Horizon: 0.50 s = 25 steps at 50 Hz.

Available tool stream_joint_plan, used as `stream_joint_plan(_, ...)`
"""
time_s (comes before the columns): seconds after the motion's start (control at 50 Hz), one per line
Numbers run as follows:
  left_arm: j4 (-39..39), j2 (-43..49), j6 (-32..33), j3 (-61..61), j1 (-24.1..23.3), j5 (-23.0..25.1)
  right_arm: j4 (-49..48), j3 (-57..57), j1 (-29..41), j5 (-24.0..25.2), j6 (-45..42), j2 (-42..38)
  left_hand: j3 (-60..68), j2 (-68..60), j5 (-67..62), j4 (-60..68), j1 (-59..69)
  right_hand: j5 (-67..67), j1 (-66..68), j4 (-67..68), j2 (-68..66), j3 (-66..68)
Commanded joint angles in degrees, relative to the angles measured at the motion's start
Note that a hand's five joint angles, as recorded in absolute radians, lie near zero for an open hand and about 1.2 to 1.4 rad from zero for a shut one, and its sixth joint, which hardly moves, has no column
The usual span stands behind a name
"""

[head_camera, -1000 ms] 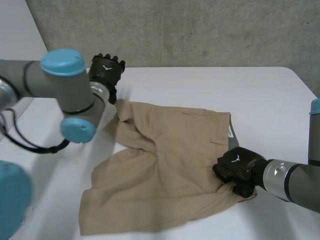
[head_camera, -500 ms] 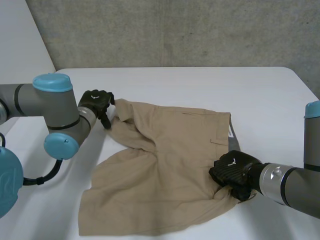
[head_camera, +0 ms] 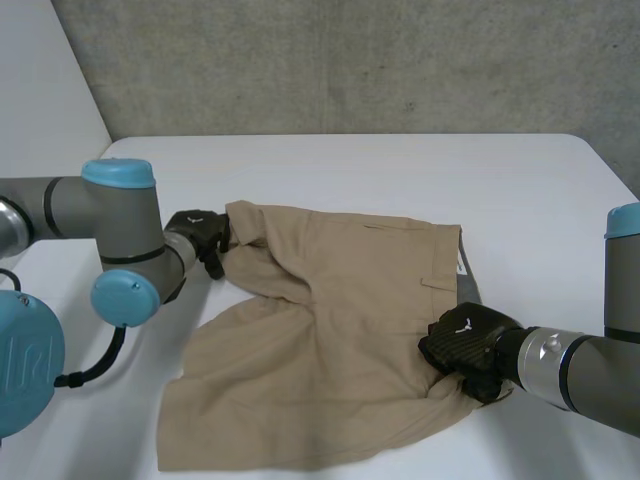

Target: Fold the shorts.

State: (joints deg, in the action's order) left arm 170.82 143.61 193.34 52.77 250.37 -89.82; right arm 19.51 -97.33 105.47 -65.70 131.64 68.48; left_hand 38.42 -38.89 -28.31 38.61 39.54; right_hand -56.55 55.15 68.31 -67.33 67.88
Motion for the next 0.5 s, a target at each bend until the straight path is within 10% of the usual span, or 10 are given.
stream_joint_plan(0.02,-0.3,0.4,-0.1,0.9,-0.1,-0.6,0.1,0.0,0.0,-0.1,-0.2,-0.2,41.1,-40.6,-41.2,40.9,40.0,-13.4,24.9,11.7,-12.7,12.1)
stream_joint_plan(0.36,0.7,-5.9,-0.3,8.6,4.7,-6.9,0.2,0.0,-0.1,-0.2,-0.2,-0.1,39.3,-38.8,-39.4,39.1,38.1,-13.4,24.9,11.7,-12.7,12.1)
stream_joint_plan(0.5,0.7,-6.9,-0.2,11.6,5.4,-6.5,0.2,0.0,0.0,-0.2,-0.2,0.0,1.4,-1.0,-1.5,1.2,0.3,-13.4,24.9,11.7,-12.7,12.1)
